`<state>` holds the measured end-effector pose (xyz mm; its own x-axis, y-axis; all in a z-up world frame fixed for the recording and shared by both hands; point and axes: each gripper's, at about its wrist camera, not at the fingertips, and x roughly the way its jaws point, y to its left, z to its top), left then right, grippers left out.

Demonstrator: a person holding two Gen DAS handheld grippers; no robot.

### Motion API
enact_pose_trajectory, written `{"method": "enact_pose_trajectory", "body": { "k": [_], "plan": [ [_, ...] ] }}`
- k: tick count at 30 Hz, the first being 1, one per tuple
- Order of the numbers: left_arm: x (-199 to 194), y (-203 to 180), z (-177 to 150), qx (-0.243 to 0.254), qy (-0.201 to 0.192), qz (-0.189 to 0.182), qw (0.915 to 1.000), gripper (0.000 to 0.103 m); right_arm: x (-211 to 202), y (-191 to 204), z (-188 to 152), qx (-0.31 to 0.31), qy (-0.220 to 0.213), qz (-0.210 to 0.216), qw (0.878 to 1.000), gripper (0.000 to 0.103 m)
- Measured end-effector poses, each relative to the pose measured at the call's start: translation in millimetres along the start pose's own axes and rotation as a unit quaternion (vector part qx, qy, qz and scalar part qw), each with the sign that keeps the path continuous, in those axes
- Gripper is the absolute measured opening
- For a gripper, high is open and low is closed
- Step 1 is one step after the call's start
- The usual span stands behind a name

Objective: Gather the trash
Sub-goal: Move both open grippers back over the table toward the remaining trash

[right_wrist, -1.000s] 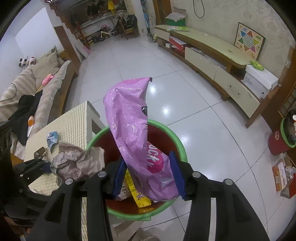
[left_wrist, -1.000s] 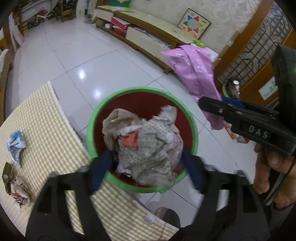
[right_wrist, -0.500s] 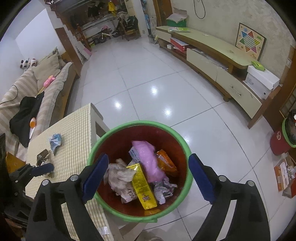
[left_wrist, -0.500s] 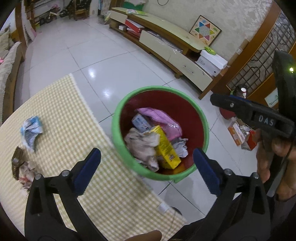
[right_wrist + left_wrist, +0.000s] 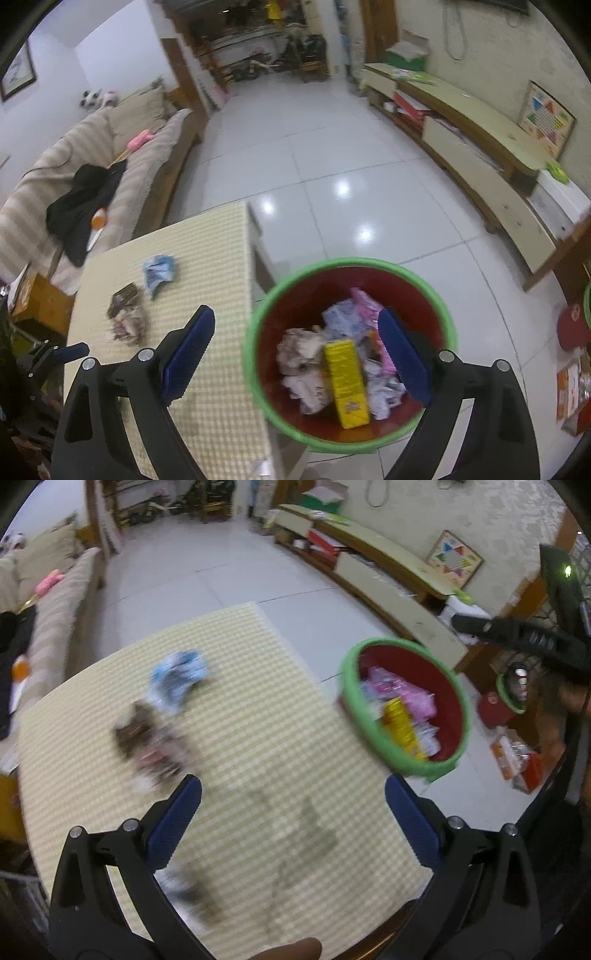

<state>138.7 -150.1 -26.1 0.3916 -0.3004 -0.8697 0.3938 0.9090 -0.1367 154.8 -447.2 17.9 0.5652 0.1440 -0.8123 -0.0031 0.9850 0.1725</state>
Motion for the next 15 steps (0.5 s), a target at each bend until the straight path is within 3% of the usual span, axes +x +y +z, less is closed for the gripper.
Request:
{"method": "enact_pose_trajectory", "body": {
  "k": [7,15],
  "plan": [
    [-14.1,65.7,-49.9,-0.068,0.018,0.034,0.9969,0.097,15.4,62.1,-1.7,-0.071,0.014,0.020,0.997,0.087],
    [1.5,102.7,-98.8,-0.116,0.052,0.054,0.9904,0.097,34.2,114.9,-5.0,-0.124,0.030,0.035,0.991,0.088]
  ]
}}
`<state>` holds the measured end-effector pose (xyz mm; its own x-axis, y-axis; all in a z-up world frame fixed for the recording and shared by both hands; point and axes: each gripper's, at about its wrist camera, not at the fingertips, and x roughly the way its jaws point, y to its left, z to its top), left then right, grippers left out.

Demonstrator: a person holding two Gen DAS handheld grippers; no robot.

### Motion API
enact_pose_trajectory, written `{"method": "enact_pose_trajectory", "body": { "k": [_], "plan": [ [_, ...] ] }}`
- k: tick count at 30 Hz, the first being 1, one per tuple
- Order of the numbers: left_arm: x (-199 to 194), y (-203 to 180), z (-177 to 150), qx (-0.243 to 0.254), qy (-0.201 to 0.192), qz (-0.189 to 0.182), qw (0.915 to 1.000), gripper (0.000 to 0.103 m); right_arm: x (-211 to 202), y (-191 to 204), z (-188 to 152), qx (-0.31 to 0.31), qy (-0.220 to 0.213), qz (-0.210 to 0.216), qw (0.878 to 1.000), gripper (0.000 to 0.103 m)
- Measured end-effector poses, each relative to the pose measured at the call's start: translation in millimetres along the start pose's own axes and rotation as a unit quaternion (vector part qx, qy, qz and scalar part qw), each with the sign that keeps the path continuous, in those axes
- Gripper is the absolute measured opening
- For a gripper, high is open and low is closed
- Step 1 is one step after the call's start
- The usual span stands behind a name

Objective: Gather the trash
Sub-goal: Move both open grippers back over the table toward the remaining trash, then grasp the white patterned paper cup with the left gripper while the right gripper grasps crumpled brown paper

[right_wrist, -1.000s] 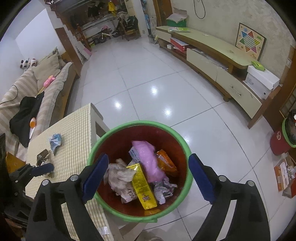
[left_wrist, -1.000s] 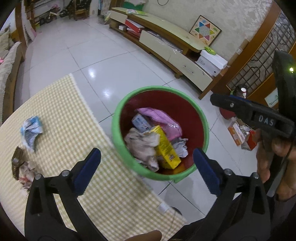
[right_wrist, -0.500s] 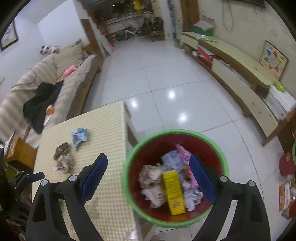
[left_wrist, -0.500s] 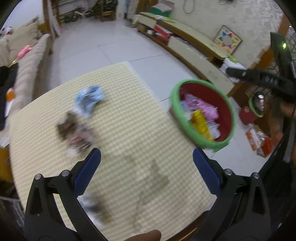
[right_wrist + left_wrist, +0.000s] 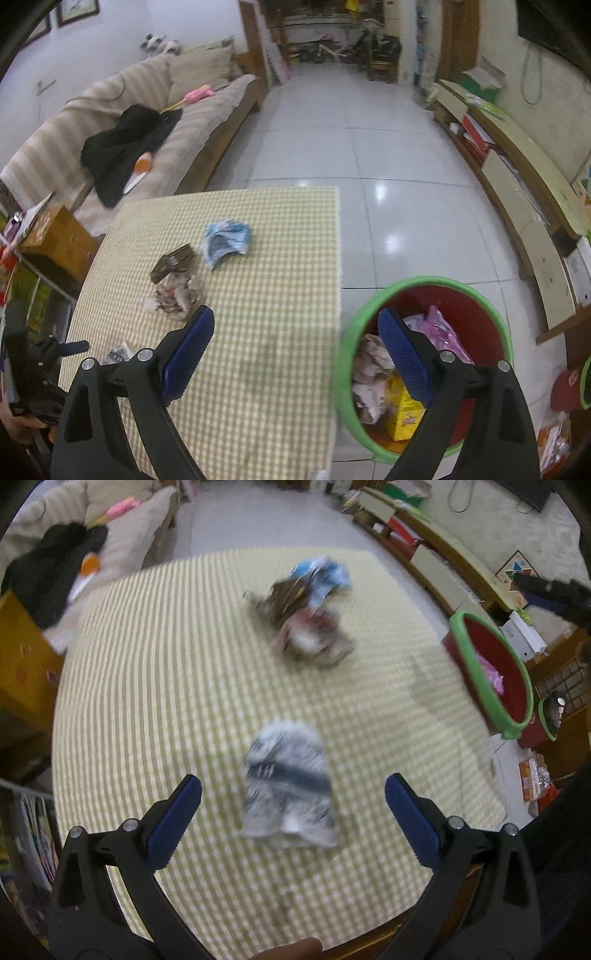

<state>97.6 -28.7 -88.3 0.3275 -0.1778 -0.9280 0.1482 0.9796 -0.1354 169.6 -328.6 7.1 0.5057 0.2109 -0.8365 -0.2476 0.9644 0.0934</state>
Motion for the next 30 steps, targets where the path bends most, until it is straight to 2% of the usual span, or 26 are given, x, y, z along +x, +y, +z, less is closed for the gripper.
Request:
{"method": "enact_pose_trajectory", "body": {
  "k": [5,9,14,16,17,20,24,30],
  "plan": [
    [26.3,7.6,-11.0,-0.004,0.026,0.000,0.9997,0.097,13.0,27.1,0.1,-0.032,0.008,-0.003,0.999,0.088],
    [42.1,5.2,-12.3,0.005,0.032,0.006,0.9995,0.098,27.1,39.5,-3.8,-0.051,0.020,-0.006,0.999,0.088],
    [50.7,2.8,-8.7,0.010,0.017,0.018,0.9996,0.097,40.3,44.8,-4.5,-0.055,0.022,-0.006,0.998,0.088],
    [52.6,4.7,-6.3,0.005,0.014,0.018,0.9997,0.083,47.7,48.6,-2.1,-0.053,0.021,-0.004,0.998,0.088],
    [53.1,6.9,-4.9,-0.002,0.014,0.011,0.9998,0.080,49.5,50.4,-1.6,-0.054,0.020,-0.001,0.998,0.088],
    [47.6,15.9,-5.5,-0.012,0.004,0.007,0.9999,0.062,63.7,60.6,-3.0,-0.057,0.035,0.021,0.998,0.088],
    [41.1,27.4,-9.7,-0.021,-0.004,0.001,0.9998,0.060,83.4,90.2,-9.3,-0.086,0.055,0.045,0.994,0.088],
    [22.3,45.6,-16.3,-0.031,-0.017,0.011,0.9993,0.060,98.4,131.8,-11.6,-0.123,0.046,0.058,0.990,0.089]
  ]
}}
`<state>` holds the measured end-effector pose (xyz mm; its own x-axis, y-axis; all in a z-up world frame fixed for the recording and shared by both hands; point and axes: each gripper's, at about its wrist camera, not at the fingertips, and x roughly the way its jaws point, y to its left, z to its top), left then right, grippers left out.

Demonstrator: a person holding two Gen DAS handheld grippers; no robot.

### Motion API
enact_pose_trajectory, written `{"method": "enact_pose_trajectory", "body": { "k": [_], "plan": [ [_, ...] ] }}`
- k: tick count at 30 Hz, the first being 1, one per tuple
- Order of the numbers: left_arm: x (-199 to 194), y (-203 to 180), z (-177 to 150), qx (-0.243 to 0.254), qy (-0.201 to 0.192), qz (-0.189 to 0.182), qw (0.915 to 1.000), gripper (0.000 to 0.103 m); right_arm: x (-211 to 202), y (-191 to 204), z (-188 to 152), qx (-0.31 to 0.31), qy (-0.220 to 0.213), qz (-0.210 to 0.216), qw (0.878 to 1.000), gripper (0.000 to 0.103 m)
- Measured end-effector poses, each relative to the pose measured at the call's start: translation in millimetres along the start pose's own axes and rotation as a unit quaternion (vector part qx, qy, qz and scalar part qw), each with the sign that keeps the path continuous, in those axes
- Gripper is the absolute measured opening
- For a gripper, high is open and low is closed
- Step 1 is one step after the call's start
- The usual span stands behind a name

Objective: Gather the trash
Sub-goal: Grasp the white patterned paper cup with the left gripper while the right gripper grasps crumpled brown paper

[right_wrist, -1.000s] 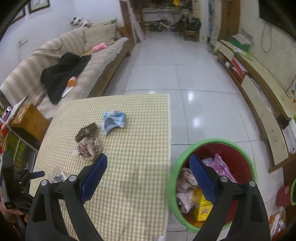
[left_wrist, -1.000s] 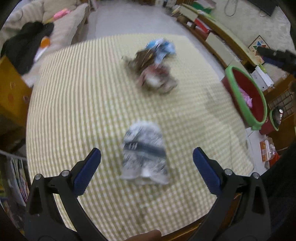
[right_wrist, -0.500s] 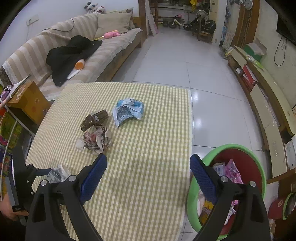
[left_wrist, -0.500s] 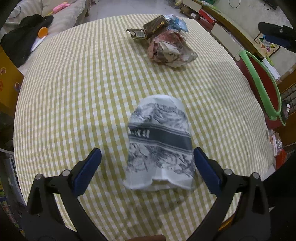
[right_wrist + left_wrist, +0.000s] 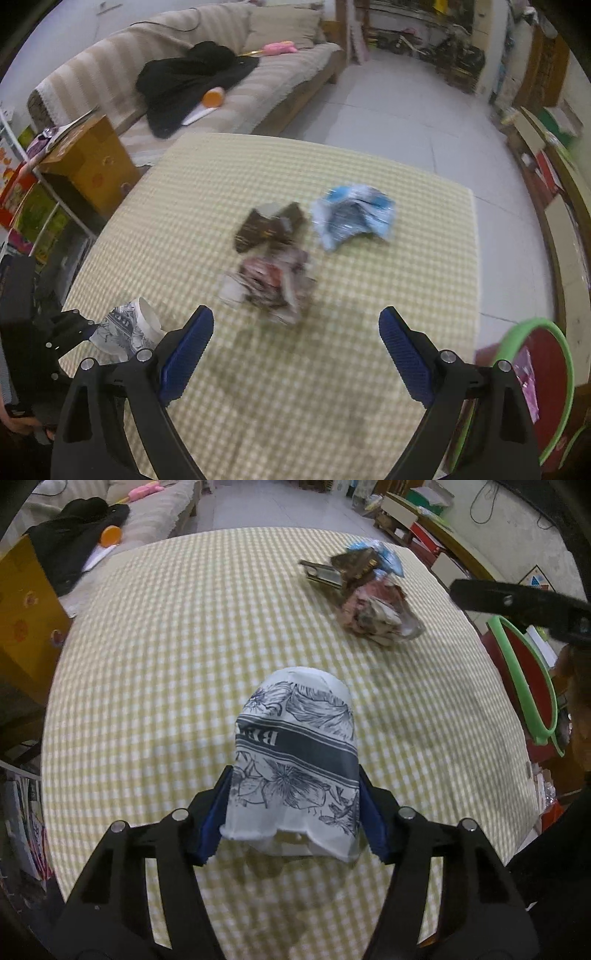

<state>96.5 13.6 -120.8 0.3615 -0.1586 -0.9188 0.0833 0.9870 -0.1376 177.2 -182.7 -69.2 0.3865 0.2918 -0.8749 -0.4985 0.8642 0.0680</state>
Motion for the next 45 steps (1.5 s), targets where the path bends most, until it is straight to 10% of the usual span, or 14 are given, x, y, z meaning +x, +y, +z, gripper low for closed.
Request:
{"method": "enact_pose_trajectory", "body": {
  "k": [15,27,45],
  "plan": [
    [-32.1,49.0,-10.8,-0.032,-0.017,0.013,0.9993,0.060,71.1,16.9,16.3,0.013,0.019,-0.036,0.999,0.093],
    [-31.2,48.9,-2.6,-0.039,-0.020,0.014,0.9989,0.060,74.8,14.3,14.6,0.018,0.028,-0.029,0.999,0.044],
    [-42.0,17.8,11.8,-0.016,-0.031,0.016,0.9993,0.060,17.2,-5.8,-16.2,0.048,0.029,-0.016,0.998,0.033]
  ]
}}
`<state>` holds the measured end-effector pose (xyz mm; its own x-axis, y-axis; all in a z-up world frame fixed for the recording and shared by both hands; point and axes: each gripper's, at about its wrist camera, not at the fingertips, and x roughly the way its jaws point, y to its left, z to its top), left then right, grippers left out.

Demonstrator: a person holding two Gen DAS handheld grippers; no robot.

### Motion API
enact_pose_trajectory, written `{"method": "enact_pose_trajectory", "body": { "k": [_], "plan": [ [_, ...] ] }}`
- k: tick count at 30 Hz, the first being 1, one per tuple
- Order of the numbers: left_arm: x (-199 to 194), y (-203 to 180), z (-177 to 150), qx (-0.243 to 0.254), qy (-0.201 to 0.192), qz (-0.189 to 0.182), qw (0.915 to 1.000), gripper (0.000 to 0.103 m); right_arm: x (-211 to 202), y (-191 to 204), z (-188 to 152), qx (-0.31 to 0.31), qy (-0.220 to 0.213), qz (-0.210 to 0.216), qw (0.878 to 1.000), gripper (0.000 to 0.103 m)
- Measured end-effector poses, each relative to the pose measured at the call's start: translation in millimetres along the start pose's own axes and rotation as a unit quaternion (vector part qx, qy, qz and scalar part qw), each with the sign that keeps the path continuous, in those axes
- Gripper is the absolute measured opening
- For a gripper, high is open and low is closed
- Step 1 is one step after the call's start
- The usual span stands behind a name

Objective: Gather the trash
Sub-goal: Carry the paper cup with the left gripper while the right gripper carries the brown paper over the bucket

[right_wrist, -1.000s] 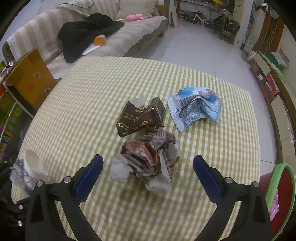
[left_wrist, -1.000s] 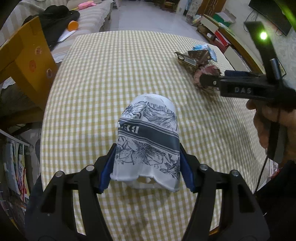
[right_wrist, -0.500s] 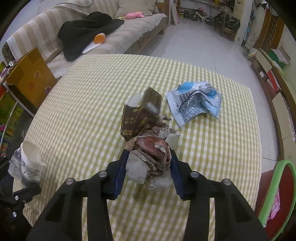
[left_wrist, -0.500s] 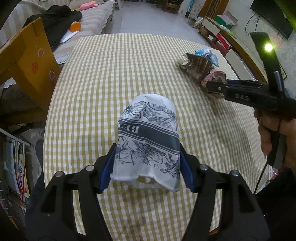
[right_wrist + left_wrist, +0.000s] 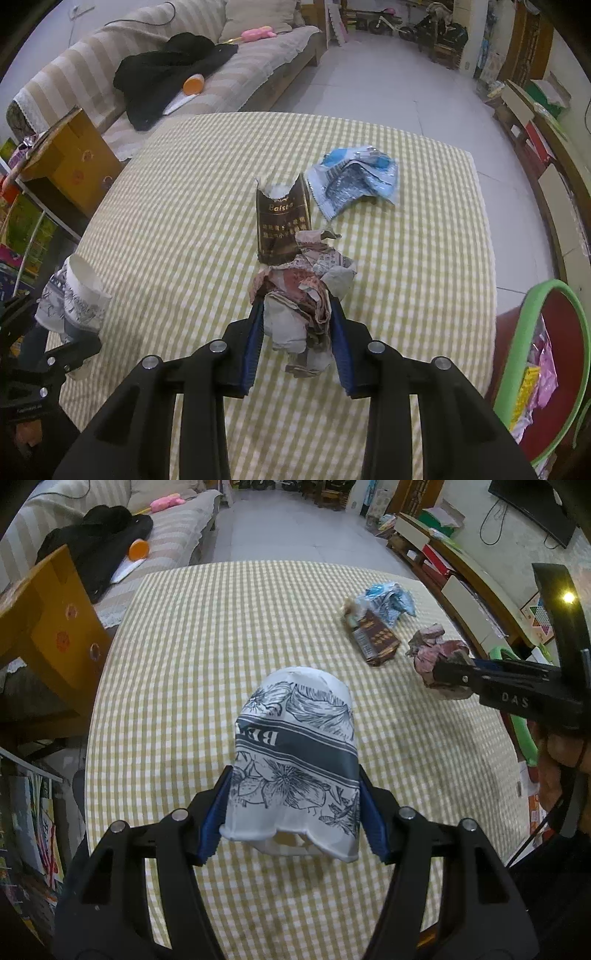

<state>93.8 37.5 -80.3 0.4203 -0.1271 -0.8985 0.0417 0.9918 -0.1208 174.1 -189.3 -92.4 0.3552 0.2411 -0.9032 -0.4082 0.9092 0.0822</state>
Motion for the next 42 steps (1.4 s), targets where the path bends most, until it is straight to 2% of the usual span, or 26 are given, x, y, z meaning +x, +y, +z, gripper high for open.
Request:
{"method": "enact_pose_trajectory", "body": {
  "k": [17,24,29,35,42],
  "plan": [
    [-20.5,-53.5,25.4,0.035,-0.023,-0.016,0.9990,0.060,-70.9,-27.3,-20.0,0.027,-0.039,0.023,0.999,0.033],
    [-28.6,-83.6,41.2,0.048,-0.037,-0.044,0.9972,0.060,-116.2,-56.8,-20.2,0.032,-0.072,0.021,0.997,0.033],
    [-32.1,-121.3,55.3,0.075,-0.045,-0.069,0.9938,0.060,-143.1,-86.8,-26.5,0.050,-0.090,0.017,0.995,0.033],
    [-32.8,-175.8,72.5,0.112,-0.051,-0.099,0.9874,0.060,-167.6,-134.1,-49.2,0.091,-0.107,-0.015,0.990,0.033],
    [-29.9,-244.9,83.6,0.164,-0.050,-0.138,0.9755,0.060,-189.5,-190.1,-74.7,0.142,-0.121,-0.041,0.982,0.033]
  ]
}}
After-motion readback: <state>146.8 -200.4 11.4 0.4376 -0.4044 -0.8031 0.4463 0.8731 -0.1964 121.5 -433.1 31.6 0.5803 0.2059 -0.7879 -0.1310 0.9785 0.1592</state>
